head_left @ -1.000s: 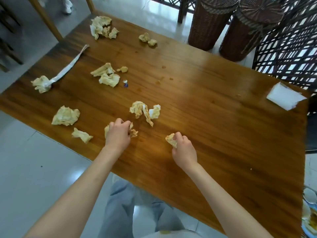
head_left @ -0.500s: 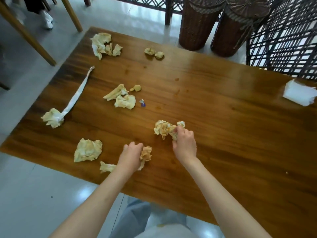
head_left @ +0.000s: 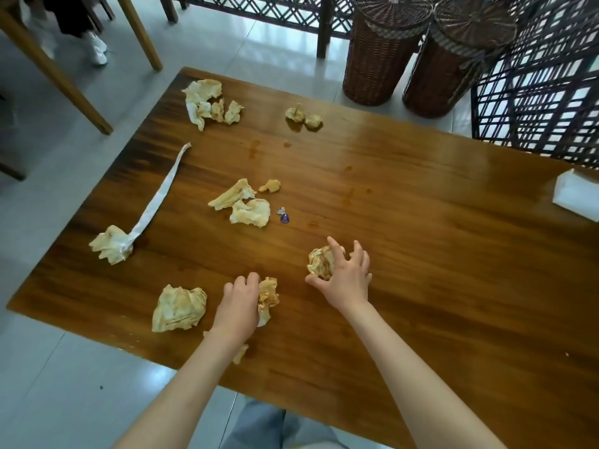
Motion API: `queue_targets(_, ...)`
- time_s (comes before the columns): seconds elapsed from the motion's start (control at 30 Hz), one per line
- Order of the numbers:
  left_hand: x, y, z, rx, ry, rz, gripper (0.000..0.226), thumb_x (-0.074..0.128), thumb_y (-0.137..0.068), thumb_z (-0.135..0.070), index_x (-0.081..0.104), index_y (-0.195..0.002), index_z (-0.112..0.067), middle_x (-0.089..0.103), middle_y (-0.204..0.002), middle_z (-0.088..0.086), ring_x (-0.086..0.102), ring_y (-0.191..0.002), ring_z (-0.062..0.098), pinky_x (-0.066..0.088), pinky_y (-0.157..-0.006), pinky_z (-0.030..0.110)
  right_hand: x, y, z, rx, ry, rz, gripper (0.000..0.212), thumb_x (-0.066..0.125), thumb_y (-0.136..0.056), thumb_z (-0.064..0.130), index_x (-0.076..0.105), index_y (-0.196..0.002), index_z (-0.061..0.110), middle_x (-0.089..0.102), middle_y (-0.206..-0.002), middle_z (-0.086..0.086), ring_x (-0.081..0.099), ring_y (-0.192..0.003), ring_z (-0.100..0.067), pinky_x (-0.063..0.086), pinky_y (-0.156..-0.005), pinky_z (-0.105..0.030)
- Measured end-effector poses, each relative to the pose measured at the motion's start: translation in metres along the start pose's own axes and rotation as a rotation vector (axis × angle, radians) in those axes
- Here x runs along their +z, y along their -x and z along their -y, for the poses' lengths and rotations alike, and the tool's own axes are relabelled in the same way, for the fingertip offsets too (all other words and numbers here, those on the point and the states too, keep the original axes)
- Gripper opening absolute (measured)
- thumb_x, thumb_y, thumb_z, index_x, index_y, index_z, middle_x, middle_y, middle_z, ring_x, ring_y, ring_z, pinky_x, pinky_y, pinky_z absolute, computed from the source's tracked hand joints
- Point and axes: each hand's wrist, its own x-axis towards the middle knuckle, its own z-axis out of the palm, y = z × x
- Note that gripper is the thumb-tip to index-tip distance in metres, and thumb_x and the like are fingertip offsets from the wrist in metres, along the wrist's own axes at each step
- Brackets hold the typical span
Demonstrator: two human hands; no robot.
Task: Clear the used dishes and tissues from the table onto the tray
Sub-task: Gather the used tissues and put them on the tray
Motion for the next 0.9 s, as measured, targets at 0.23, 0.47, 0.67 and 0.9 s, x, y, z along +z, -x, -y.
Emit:
queue_targets(0.23,-0.008,0.002,0.020,-0.063,-0.061,-0.016,0.046,0.058,-0.085,-0.008,0.041,-0.126,-0.020,0.049,-0.120,0.005,0.043,-0.108,0.022,0.044,-0.089,0.028,0.005,-0.004,0.008,-0.083,0.149,-0.098,0.047,0.066,-0.085,0.029,0.046,-0.127,0.028,0.040,-0.134,-0.012,0.034,-0.123,-0.030,0.039,-0.095,-0.043)
queue_targets(0.47,-0.017,0.009,0.033,-0.128,-0.098,-0.028,0.044,0.061,-0.087,-0.022,0.044,-0.127,-0.021,0.049,-0.120,0.005,0.041,-0.112,0.023,0.044,-0.089,0.028,0.005,0.001,0.018,-0.195,-0.007,-0.091,0.042,0.054,-0.084,-0.006,0.054,-0.117,0.018,0.045,-0.118,-0.009,0.045,-0.109,-0.024,0.052,-0.082,-0.031)
queue_targets(0.67,-0.017,0.018,0.046,-0.145,-0.108,-0.008,0.043,0.059,-0.086,-0.028,0.047,-0.126,-0.021,0.050,-0.117,0.006,0.040,-0.113,0.024,0.047,-0.090,0.032,0.007,0.013,0.026,-0.259,-0.038,-0.097,0.041,0.055,-0.081,-0.007,0.055,-0.114,0.017,0.046,-0.117,-0.008,0.046,-0.107,-0.022,0.050,-0.080,-0.027)
queue_targets(0.9,-0.004,0.033,0.060,-0.224,-0.125,0.132,0.099,0.058,-0.063,-0.078,0.019,-0.141,-0.030,0.005,-0.153,0.010,0.001,-0.141,0.037,0.030,-0.101,0.062,0.012,0.033,0.033,-0.305,-0.054,-0.091,0.042,0.059,-0.079,-0.008,0.056,-0.113,0.017,0.047,-0.116,-0.007,0.046,-0.108,-0.021,0.050,-0.082,-0.024)
